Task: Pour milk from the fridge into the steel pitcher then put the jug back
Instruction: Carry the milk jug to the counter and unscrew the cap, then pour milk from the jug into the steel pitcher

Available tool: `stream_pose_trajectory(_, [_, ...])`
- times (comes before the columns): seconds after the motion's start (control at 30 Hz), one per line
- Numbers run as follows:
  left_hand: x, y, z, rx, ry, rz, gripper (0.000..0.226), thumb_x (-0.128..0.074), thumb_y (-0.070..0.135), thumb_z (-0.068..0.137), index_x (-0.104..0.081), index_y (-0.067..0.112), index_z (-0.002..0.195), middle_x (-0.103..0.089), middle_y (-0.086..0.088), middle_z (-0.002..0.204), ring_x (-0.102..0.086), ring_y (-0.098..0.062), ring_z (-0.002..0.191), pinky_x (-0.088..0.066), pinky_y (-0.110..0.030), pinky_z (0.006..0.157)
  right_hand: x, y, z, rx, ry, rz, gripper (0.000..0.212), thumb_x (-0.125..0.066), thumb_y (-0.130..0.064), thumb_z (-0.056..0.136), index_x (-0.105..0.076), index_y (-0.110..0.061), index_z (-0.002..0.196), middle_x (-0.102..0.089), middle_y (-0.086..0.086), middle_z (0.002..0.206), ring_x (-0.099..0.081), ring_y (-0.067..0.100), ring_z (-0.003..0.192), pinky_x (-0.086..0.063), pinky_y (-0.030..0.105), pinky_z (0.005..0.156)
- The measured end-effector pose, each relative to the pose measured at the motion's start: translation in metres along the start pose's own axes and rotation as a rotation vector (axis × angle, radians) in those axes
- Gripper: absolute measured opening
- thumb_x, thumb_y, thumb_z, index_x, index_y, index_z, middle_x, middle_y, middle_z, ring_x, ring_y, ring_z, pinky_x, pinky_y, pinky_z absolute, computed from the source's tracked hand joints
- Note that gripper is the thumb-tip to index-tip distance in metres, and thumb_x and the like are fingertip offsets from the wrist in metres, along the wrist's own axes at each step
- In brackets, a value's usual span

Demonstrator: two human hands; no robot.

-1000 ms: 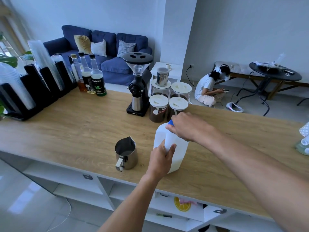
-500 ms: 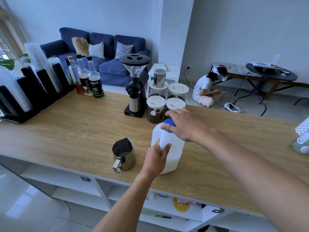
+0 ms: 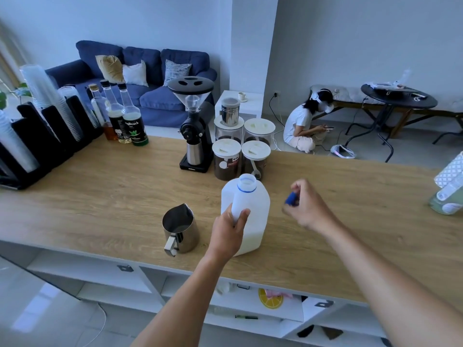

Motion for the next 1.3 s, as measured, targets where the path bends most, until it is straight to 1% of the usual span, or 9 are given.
stream_pose_trajectory(0.17, [-0.001, -0.003, 0.000, 0.030, 0.027, -0.008, 0.033, -0.051, 0.036, 0.101, -0.044, 0.031, 0.069, -0.050, 0.011, 0.054, -0.048, -0.008, 0.055, -0.038, -0.024, 0.055, -0.074, 0.094, -0.065, -0.323, -0.186, 0.044, 0.057, -0.061, -0.025, 0.090, -0.036, -0.015, 0.139, -0.050, -0.011, 0.102, -0.054, 0.012, 0.091, -0.043, 0.026, 0.076])
stream_pose_trajectory(0.4, [-0.003, -0.005, 0.000, 0.036, 0.025, -0.034, 0.035, -0.052, 0.036, 0.101, -0.043, 0.028, 0.068, -0.046, 0.011, 0.053, -0.045, -0.010, 0.055, -0.040, -0.029, 0.058, -0.096, 0.111, -0.077, -0.353, -0.041, 0.060, 0.055, -0.059, -0.028, 0.091, -0.037, -0.024, 0.141, -0.055, -0.004, 0.132, -0.056, 0.019, 0.111, -0.047, 0.032, 0.084])
stream_pose_trajectory(0.7, [0.003, -0.007, 0.007, 0.071, 0.037, -0.020, 0.036, -0.051, 0.038, 0.100, -0.046, 0.025, 0.067, -0.048, 0.011, 0.054, -0.048, -0.010, 0.056, -0.042, -0.029, 0.059, -0.096, 0.119, -0.074, -0.366, -0.051, 0.062, 0.060, -0.057, -0.020, 0.093, -0.031, -0.019, 0.147, -0.050, 0.000, 0.141, -0.052, 0.022, 0.123, -0.045, 0.036, 0.098])
stream_pose_trajectory(0.83, [0.010, -0.007, 0.010, 0.101, 0.056, -0.034, 0.034, -0.053, 0.038, 0.100, -0.051, 0.017, 0.073, -0.052, 0.006, 0.057, -0.049, -0.003, 0.051, -0.043, -0.026, 0.058, -0.078, 0.091, -0.062, -0.188, 0.067, -0.068, 0.010, -0.047, -0.026, 0.097, -0.053, -0.024, 0.105, -0.067, -0.001, 0.091, -0.063, 0.018, 0.077, -0.048, 0.031, 0.060])
stream_pose_trajectory(0.93, [0.009, -0.002, 0.007, 0.233, -0.007, -0.167, 0.020, -0.062, 0.035, 0.096, -0.058, 0.016, 0.088, -0.063, 0.001, 0.070, -0.060, 0.002, 0.061, -0.046, -0.024, 0.065, -0.072, 0.061, -0.056, 0.013, 0.133, -0.098, 0.010, -0.043, -0.025, 0.100, -0.048, -0.025, 0.092, -0.056, -0.006, 0.058, -0.052, 0.014, 0.048, -0.034, 0.030, 0.043])
stream_pose_trajectory(1.0, [0.065, -0.017, -0.013, 0.309, 0.126, -0.319, 0.024, -0.070, 0.034, 0.090, -0.059, 0.016, 0.102, -0.069, -0.003, 0.092, -0.068, -0.011, 0.087, -0.050, -0.027, 0.076, -0.099, -0.013, -0.056, 0.257, 0.060, -0.044, 0.011, -0.043, -0.027, 0.100, -0.049, -0.024, 0.092, -0.050, -0.008, 0.053, -0.047, 0.012, 0.045, -0.033, 0.032, 0.044])
stream_pose_trajectory(1.07, [0.068, -0.019, -0.016, 0.334, 0.058, -0.316, 0.037, -0.075, 0.035, 0.086, -0.054, 0.018, 0.111, -0.066, -0.004, 0.108, -0.065, -0.017, 0.100, -0.049, -0.021, 0.078, -0.100, -0.033, -0.060, 0.311, 0.103, 0.080, 0.013, -0.044, -0.027, 0.100, -0.055, -0.022, 0.095, -0.052, -0.012, 0.060, -0.050, 0.009, 0.053, -0.037, 0.032, 0.050])
stream_pose_trajectory(1.17, [0.075, -0.032, -0.029, 0.269, 0.159, -0.173, 0.027, -0.073, 0.026, 0.089, -0.052, 0.020, 0.105, -0.061, 0.003, 0.103, -0.063, -0.010, 0.092, -0.047, -0.012, 0.071, -0.104, -0.048, -0.073, 0.340, 0.158, 0.245, 0.017, -0.046, -0.030, 0.098, -0.055, -0.022, 0.111, -0.059, -0.019, 0.092, -0.058, 0.006, 0.079, -0.048, 0.026, 0.068])
stream_pose_trajectory(1.3, [0.110, -0.060, -0.048, 0.174, 0.460, 0.083, 0.020, -0.068, 0.018, 0.091, -0.053, 0.018, 0.104, -0.056, 0.000, 0.102, -0.056, -0.020, 0.096, -0.048, -0.031, 0.085, -0.109, -0.062, -0.071, 0.202, 0.155, 0.423, 0.024, -0.046, -0.039, 0.097, -0.045, -0.024, 0.116, -0.054, -0.014, 0.111, -0.056, 0.006, 0.100, -0.046, 0.024, 0.084])
Point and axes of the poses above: each hand's wrist, its own z-axis towards the middle knuckle, its own x-axis out of the back of the hand, y = z × x, the point moved 5 cm from there along z, towards the middle knuckle
